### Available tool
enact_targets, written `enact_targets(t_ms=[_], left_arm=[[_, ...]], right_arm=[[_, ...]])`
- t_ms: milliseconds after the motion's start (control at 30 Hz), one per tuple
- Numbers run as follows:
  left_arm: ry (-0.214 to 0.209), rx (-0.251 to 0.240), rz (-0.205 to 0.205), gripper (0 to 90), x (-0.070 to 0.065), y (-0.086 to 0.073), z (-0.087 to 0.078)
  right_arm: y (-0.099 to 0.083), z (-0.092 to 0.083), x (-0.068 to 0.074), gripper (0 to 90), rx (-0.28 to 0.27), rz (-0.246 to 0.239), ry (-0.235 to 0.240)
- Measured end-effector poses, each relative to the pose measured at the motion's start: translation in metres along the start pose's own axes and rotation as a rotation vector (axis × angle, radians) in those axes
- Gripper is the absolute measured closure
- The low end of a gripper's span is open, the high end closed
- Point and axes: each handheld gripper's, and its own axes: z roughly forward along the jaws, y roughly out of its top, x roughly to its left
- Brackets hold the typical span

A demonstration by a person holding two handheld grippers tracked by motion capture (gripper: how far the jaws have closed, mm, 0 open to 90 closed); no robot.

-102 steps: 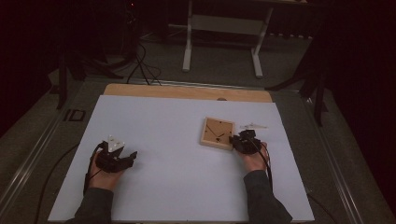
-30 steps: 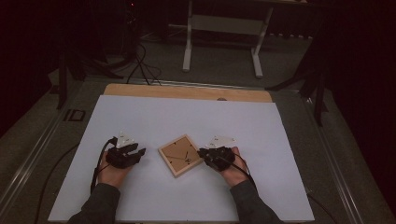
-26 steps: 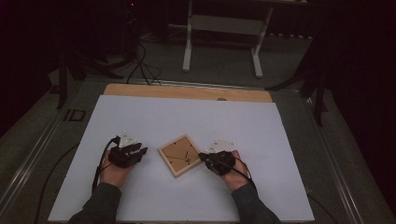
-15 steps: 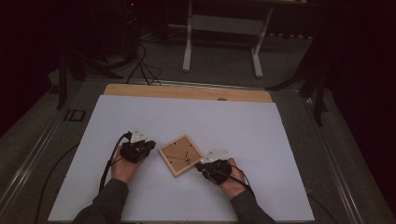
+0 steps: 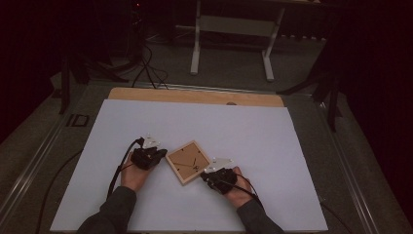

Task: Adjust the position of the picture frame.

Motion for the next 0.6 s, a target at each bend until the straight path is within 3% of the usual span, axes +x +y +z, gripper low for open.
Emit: enact_targets(t_ms=[300,600], left_arm=[[-0.001,0.005,0.004,89.5,-0.0001,-0.0016,-0.0002],[0.000,0.010,0.006,89.6,-0.0045,-0.0026,-0.0016]], right_arm=[[0.0003,0.0003,-0.0011,90.0,0.000,0.011,-0.008],[-0.0003,0.0023,-0.0090,90.0,-0.008,0.063,-0.039]])
